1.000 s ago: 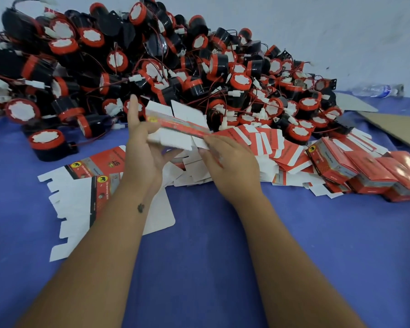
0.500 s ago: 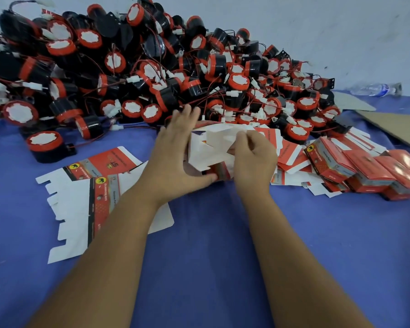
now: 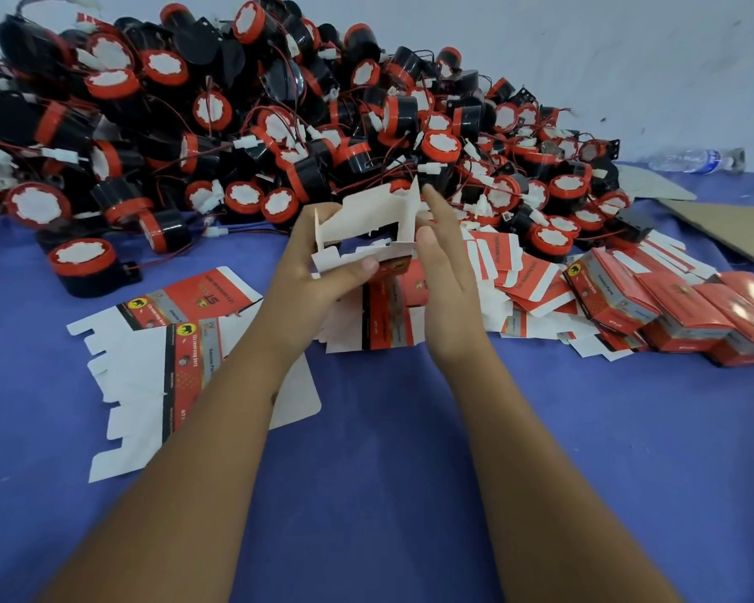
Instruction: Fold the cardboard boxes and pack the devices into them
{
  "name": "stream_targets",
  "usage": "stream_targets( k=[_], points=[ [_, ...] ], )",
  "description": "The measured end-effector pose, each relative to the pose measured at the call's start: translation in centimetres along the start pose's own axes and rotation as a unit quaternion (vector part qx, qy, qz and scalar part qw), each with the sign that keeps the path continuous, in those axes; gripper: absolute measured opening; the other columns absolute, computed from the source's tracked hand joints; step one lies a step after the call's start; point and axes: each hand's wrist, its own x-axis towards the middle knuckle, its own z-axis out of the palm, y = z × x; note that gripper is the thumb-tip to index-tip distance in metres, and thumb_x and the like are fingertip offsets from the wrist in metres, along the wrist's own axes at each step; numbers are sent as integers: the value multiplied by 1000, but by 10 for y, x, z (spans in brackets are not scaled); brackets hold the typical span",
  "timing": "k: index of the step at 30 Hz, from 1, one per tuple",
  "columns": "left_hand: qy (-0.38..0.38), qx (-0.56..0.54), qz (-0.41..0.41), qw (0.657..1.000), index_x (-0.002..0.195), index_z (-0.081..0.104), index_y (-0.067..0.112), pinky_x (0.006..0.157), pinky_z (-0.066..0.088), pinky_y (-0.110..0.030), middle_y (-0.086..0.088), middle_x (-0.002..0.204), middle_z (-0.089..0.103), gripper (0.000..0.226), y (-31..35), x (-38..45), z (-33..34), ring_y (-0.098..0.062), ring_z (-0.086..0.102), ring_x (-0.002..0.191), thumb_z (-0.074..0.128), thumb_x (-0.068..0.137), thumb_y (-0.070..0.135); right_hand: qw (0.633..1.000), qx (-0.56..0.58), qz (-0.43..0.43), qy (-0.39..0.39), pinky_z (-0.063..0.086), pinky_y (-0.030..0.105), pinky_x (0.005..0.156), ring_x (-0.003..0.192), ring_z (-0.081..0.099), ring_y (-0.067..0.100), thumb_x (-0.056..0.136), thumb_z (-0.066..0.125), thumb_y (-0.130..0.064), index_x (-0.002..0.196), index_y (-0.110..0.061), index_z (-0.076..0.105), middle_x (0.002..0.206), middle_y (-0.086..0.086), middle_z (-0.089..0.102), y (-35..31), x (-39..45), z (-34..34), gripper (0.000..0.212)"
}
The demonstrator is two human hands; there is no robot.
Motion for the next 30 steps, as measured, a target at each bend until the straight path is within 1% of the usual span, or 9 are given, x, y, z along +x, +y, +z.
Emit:
stream_targets(
  k=[3, 8, 12, 16, 20, 22, 26, 28, 30],
  points=[
    [22, -98, -55, 993, 133, 52, 25, 85, 55, -26, -1, 127, 66, 51, -1, 3, -1, -16, 65, 115, 68, 84, 26, 999, -15, -1, -32, 36, 28, 112, 135, 40, 3, 96, 37, -49, 150, -25, 38, 142, -12, 47, -1, 0, 0, 58],
    [12, -157, -96, 983, 133, 52, 32, 83, 57, -31, 3, 126, 68, 51, -3, 5, -5, -17, 67, 112, 68, 85, 25, 998, -44, 37, -32, 46, 29, 98, 121, 50, 9, 88, 50, -49, 129, -30, 50, 126, -8, 53, -1, 2, 3, 45],
    [-19, -150, -82, 985, 119, 61, 40, 84, 56, -30, 6, 121, 70, 44, 2, 5, -5, -16, 66, 113, 74, 80, 24, 997, 56, 49, -33, 50, 16, 78, 101, 61, -1, 86, 58, -37, 118, -24, 47, 113, -10, 61, -3, 3, 2, 36],
    [-24, -126, -42, 991, 123, 56, 32, 91, 53, -31, 1, 125, 67, 50, 7, 4, 1, -20, 62, 120, 76, 78, 22, 994, 90, 48, -27, 50, 14, 77, 98, 64, -2, 88, 60, -34, 118, -22, 53, 105, -18, 67, -5, 2, 6, 34],
    [-27, -119, -26, 992, 117, 56, 33, 84, 55, -26, 5, 118, 70, 50, 7, 4, 6, -16, 66, 113, 79, 74, 24, 994, 99, 50, 4, 53, 20, 79, 99, 66, 6, 85, 61, -33, 112, -24, 59, 105, -10, 69, -5, 1, 9, 29],
    [-18, -127, -31, 991, 114, 57, 33, 82, 55, -26, 6, 113, 71, 39, 6, 4, 7, -14, 67, 107, 71, 79, 22, 993, 101, 53, 9, 54, 21, 78, 96, 65, 6, 86, 59, -30, 109, -25, 58, 105, -7, 68, -4, 0, 10, 24],
    [56, -110, -55, 991, 102, 67, 39, 76, 57, -25, 11, 103, 73, 29, 1, 6, 6, -8, 69, 93, 54, 85, 20, 992, 101, 74, -7, 51, 13, 66, 81, 62, -5, 94, 54, -16, 100, -31, 57, 87, -22, 66, -1, -1, 13, 17],
    [53, -104, -55, 992, 101, 71, 43, 79, 57, -27, 11, 106, 74, 29, 1, 6, 6, -9, 70, 98, 51, 88, 25, 993, 86, 78, -6, 50, 12, 65, 80, 61, -6, 95, 53, -11, 102, -32, 57, 92, -19, 66, -1, -1, 14, 23],
    [16, -152, -59, 987, 112, 70, 36, 83, 55, -25, 5, 118, 72, 34, 0, 5, 7, -12, 68, 110, 38, 100, 39, 994, 77, 79, 2, 49, 10, 64, 80, 61, -8, 94, 52, -8, 104, -34, 56, 94, -18, 66, 0, 1, 13, 28]
  ],
)
